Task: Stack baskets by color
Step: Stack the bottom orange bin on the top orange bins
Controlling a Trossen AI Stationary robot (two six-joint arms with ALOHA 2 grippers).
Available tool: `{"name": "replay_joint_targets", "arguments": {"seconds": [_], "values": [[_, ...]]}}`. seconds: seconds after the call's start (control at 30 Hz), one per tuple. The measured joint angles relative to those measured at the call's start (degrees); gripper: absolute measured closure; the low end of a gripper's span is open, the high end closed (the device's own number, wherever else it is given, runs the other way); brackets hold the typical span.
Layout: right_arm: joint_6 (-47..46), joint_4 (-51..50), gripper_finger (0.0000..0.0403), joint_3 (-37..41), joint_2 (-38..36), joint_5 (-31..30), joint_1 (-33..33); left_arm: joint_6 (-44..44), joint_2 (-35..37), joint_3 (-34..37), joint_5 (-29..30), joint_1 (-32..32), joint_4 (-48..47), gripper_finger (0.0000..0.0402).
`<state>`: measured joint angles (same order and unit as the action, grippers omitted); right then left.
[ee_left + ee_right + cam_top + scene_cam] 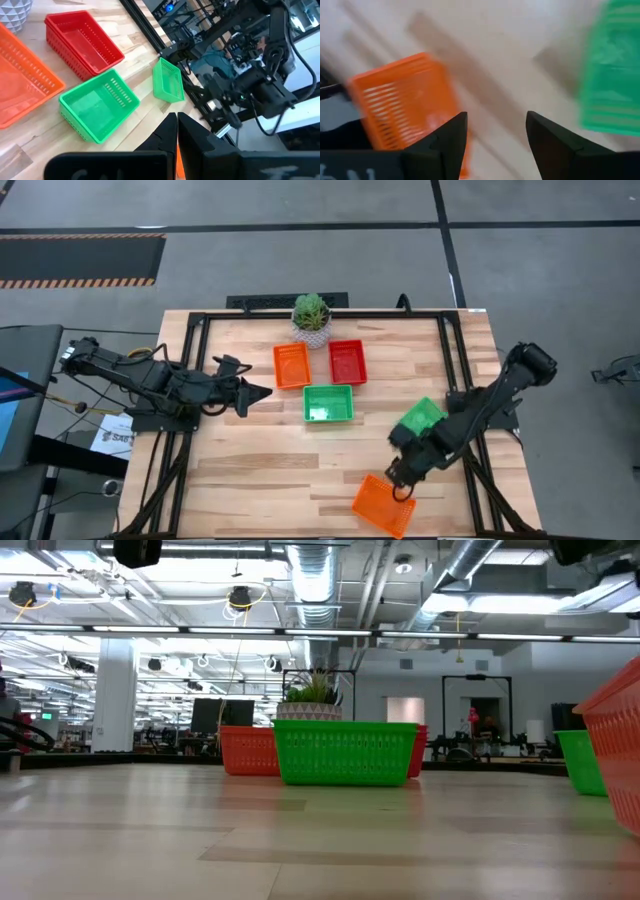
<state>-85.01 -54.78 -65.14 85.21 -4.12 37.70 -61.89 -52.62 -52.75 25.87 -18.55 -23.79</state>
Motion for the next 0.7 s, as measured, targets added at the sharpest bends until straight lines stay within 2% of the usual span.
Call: {"name": "replay_joint_targets", "arguments": {"seconds": [0.2,0.37,0.7], "values": [[-0.12,10.91,0.0180,-0.02,5.42,0.91,2.90,0.00,0.02,0.00,-0.07,0.00,-1.38,0.0401],[0.89,11.80,0.0180,0.04,9.87,4.06,4.31,0.00,0.02,0.00,-0.05,0.00,-1.37,0.0401],[1.14,12.86,0.0182,0.01,13.66,4.40,6.32,-0.02,0.00,0.00,-0.05,0.00,-1.55,0.0401]]}}
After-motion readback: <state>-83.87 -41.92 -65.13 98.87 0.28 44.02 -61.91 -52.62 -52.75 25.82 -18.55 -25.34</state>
